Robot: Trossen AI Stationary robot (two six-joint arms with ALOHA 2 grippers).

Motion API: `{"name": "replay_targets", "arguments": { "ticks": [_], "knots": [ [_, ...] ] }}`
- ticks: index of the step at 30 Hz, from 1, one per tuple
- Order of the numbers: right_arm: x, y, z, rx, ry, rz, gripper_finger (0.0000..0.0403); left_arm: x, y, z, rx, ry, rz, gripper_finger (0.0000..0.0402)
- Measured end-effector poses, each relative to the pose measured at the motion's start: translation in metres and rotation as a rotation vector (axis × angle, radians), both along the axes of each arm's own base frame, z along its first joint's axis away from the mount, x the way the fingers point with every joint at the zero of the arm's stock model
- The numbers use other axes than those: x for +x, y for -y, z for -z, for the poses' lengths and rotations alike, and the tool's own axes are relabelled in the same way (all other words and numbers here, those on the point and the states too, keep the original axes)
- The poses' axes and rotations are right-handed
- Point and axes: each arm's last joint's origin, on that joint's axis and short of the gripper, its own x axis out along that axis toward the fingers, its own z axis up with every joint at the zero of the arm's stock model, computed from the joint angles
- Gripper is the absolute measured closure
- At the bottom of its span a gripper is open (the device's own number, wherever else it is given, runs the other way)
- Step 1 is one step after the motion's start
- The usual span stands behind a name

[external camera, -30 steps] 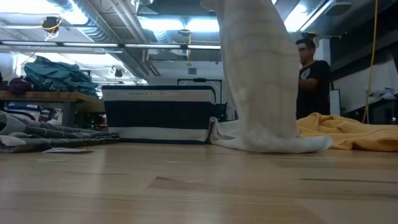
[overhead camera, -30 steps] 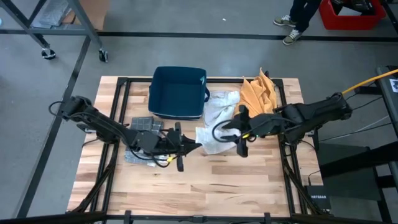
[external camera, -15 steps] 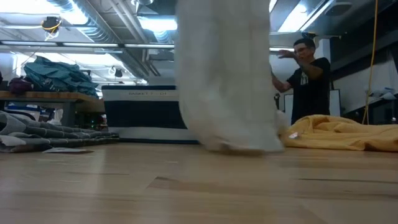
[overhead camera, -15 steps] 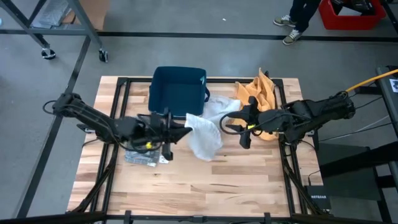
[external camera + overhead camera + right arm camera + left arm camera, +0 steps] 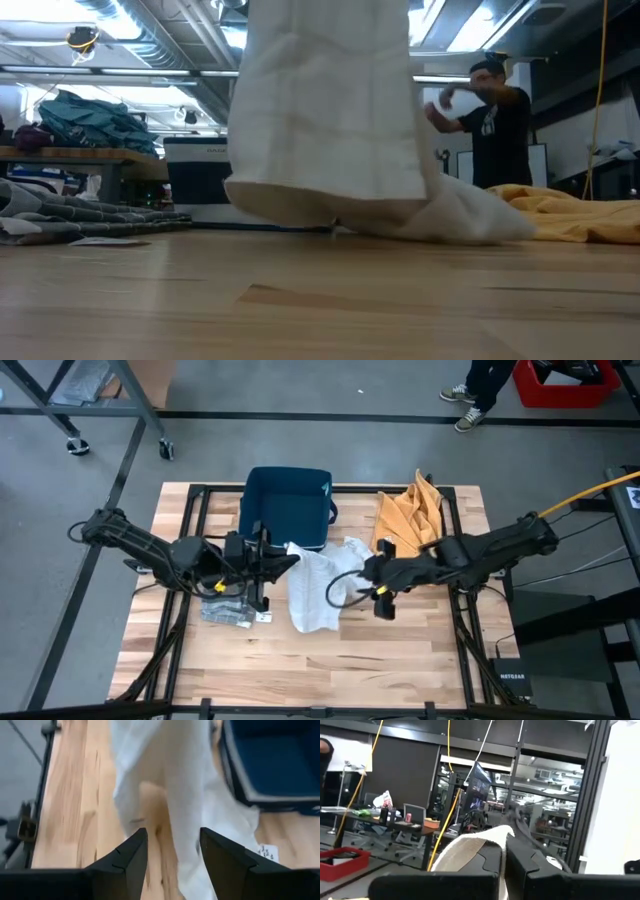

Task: Fold towel
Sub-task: Fold the white patterned towel

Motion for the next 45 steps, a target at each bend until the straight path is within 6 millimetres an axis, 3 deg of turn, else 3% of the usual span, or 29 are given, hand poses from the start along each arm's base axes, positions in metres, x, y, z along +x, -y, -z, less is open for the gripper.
{"name": "replay_targets", "arguments": {
  "ticks": [8, 18, 32, 45],
  "knots": [
    [0.024, -0.012, 0.035, 0.04, -0.172, -0.064, 0.0219, 0.003, -0.011, 0.0, 0.007, 0.002, -0.049, 0.0401],
    [0.045, -0.02, 0.067, 0.042, -0.276, -0.011, 0.0219, 0.002, -0.015, -0.005, 0.007, 0.046, -0.072, 0.0401],
    [0.066, -0.027, 0.095, 0.023, -0.305, 0.003, 0.0219, 0.0, -0.015, -0.014, -0.001, 0.072, -0.072, 0.0401],
    [0.07, -0.025, 0.101, -0.053, -0.27, 0.055, 0.0219, -0.003, -0.012, -0.025, -0.003, 0.102, -0.041, 0.0401]
  ]
}}
